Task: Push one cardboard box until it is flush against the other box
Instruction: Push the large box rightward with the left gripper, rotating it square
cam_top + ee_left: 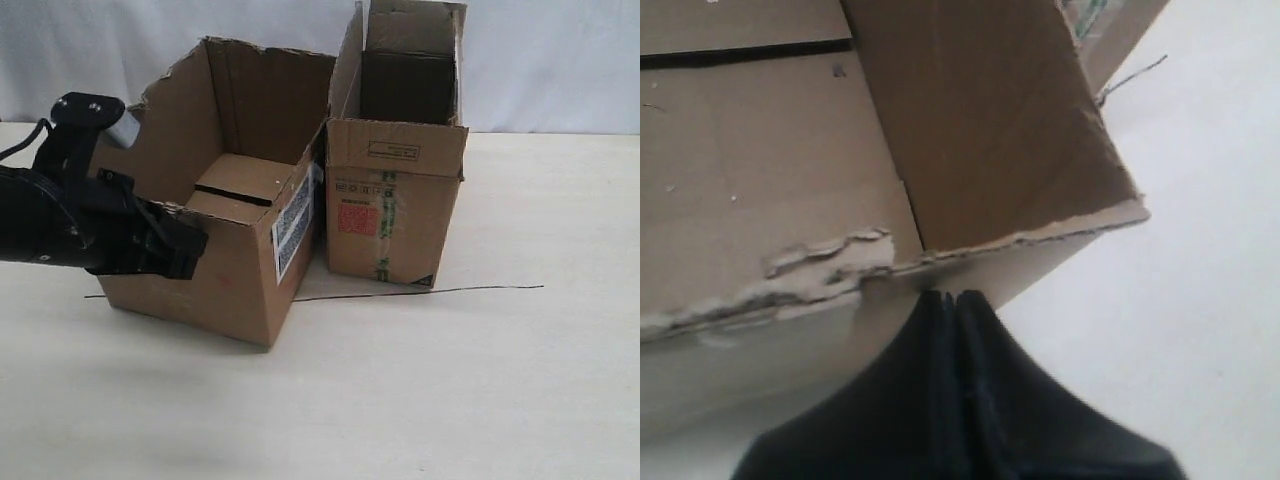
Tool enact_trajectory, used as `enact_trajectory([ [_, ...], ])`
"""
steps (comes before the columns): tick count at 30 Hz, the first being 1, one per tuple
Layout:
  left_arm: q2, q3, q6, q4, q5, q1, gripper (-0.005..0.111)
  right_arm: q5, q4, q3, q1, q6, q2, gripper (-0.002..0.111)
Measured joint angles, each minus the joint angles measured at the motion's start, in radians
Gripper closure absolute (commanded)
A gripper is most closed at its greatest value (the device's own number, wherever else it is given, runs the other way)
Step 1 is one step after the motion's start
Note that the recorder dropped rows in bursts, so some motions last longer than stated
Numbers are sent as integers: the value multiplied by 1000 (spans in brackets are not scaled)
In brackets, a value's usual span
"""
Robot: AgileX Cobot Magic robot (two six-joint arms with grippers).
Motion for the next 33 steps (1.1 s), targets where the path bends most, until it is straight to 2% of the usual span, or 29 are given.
enact_trajectory([
  [4,16,0,52,-88,-33,0,107,0,0,0,0,0,0,103],
  [14,127,-2,331,-410,-18,0,107,0,0,0,0,0,0,103],
  [20,188,-82,359,-458,-11,0,107,0,0,0,0,0,0,103],
  [26,276,-167,361,-475,61,0,107,0,0,0,0,0,0,103],
  [33,329,-209,362,-512,107,-2,107,0,0,0,0,0,0,103],
])
